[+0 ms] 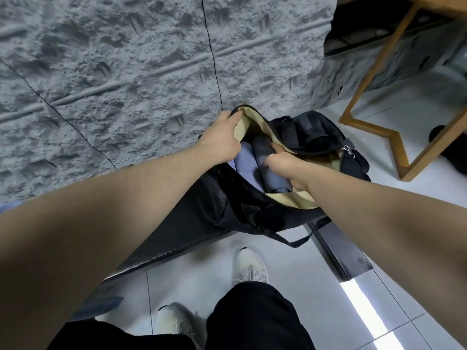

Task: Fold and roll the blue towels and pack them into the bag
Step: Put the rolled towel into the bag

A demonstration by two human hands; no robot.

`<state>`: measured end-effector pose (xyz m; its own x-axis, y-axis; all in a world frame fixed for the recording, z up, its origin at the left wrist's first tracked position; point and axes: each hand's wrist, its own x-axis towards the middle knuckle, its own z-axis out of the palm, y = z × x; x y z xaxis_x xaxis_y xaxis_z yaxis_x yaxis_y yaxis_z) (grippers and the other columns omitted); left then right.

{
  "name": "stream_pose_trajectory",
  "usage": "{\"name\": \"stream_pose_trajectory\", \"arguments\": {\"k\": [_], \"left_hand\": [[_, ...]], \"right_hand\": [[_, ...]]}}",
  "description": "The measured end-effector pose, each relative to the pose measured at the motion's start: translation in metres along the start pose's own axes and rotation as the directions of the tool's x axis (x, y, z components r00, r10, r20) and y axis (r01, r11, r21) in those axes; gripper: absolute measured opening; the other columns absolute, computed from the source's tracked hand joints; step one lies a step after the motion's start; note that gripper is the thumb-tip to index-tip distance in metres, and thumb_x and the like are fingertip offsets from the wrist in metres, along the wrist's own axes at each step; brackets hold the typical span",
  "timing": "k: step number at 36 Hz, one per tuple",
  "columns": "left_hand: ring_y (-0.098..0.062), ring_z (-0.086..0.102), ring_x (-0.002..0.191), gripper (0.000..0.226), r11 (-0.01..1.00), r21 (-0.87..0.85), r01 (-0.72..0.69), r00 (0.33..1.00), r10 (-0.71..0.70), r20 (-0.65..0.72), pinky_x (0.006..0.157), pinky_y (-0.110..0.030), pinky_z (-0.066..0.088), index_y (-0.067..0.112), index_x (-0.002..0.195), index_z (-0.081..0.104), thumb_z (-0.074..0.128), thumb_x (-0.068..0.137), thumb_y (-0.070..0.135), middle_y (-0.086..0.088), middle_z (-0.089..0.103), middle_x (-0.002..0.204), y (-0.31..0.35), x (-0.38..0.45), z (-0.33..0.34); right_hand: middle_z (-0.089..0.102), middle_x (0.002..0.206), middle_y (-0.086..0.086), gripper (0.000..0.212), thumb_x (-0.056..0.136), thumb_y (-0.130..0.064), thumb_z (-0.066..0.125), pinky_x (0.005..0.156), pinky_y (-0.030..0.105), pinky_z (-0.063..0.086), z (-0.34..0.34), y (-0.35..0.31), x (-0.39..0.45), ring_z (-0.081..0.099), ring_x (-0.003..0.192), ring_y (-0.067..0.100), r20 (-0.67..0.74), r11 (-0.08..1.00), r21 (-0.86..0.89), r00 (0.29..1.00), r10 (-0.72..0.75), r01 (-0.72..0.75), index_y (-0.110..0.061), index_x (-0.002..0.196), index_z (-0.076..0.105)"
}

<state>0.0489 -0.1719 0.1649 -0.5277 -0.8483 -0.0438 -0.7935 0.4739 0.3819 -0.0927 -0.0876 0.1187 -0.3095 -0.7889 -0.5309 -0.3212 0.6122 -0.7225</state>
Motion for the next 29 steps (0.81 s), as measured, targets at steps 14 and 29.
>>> {"name": "stream_pose_trajectory", "arguments": {"k": [14, 29], "left_hand": [[-0.025, 0.051, 0.115, 0.074, 1.000, 0.000, -0.019, 0.999, 0.019, 0.032, 0.090, -0.035, 0.047, 0.023, 0.154, 0.022, 0.044, 0.087, 0.002, -0.002, 0.028, 0.147, 0.005, -0.002, 0.005], [-0.013, 0.042, 0.129, 0.038, 0.991, -0.030, -0.127, 0.992, 0.127, -0.019, 0.101, -0.025, 0.038, 0.028, 0.125, 0.061, 0.057, 0.089, 0.014, 0.002, 0.029, 0.151, 0.002, -0.030, -0.003]], "right_hand": [[0.032, 0.156, 0.009, 0.071, 0.092, -0.025, 0.048, 0.117, 0.043, 0.024, 0.004, 0.008, -0.005, 0.025, 0.142, 0.036, -0.060, 0.967, -0.254, 0.998, -0.024, 0.008, -0.036, 0.155, 0.016], [0.043, 0.149, 0.010, 0.058, 0.096, -0.031, 0.050, 0.106, 0.036, 0.041, -0.006, -0.003, -0.048, 0.045, 0.132, 0.029, -0.032, 0.940, -0.323, 0.992, -0.124, 0.107, -0.011, 0.149, 0.037]]}}
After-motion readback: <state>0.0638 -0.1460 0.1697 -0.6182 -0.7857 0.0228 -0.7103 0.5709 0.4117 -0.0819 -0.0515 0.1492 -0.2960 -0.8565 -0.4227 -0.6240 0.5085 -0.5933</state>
